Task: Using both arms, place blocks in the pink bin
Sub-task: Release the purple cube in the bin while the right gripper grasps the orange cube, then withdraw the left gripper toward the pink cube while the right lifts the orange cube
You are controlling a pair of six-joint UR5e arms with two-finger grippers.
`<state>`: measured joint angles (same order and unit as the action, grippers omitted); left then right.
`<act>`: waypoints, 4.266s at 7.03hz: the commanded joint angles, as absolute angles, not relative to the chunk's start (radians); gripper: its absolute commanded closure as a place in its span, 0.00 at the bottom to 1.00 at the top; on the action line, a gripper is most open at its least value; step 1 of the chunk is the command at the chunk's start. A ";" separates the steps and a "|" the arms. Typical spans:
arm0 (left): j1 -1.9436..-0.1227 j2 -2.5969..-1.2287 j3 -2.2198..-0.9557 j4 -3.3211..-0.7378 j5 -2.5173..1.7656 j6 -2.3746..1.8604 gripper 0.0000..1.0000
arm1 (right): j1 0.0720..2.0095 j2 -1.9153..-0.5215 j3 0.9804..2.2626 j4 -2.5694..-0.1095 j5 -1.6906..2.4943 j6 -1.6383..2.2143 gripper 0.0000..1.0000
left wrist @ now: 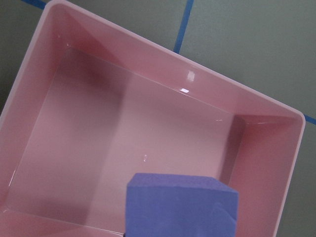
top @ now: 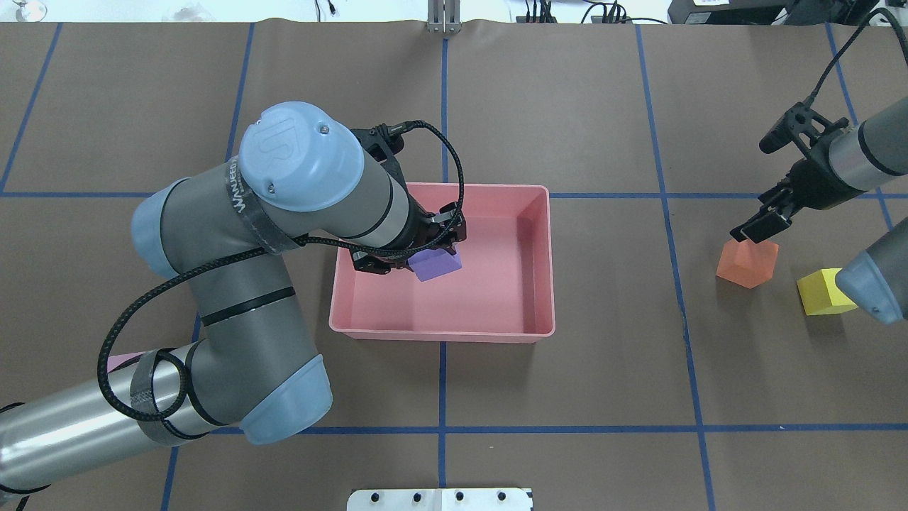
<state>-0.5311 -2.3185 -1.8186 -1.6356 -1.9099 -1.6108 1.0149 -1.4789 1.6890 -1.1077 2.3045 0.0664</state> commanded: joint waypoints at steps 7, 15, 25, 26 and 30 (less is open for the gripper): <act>-0.528 -2.319 -1.804 -1.640 -1.911 -1.609 1.00 | 0.954 -1.497 1.626 -1.117 2.270 0.066 0.00; -0.522 -2.326 -1.787 -1.644 -1.913 -1.600 0.45 | 0.945 -1.522 1.624 -1.111 2.284 0.081 0.50; -0.669 -2.090 -1.914 -1.631 -1.956 -1.147 0.00 | 1.125 -1.402 1.787 -1.117 2.579 0.624 1.00; -0.708 -2.032 -1.937 -1.631 -2.003 -1.097 0.00 | 1.094 -1.349 1.814 -1.117 2.570 0.799 1.00; -0.792 -1.710 -2.116 -1.594 -2.026 -0.939 0.00 | 0.848 -1.136 1.856 -1.118 2.331 1.148 1.00</act>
<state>-0.7810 -1.8016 -2.0625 -1.5992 -2.0307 -0.9578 0.9339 -1.1840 1.8367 -1.1181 2.4275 1.0751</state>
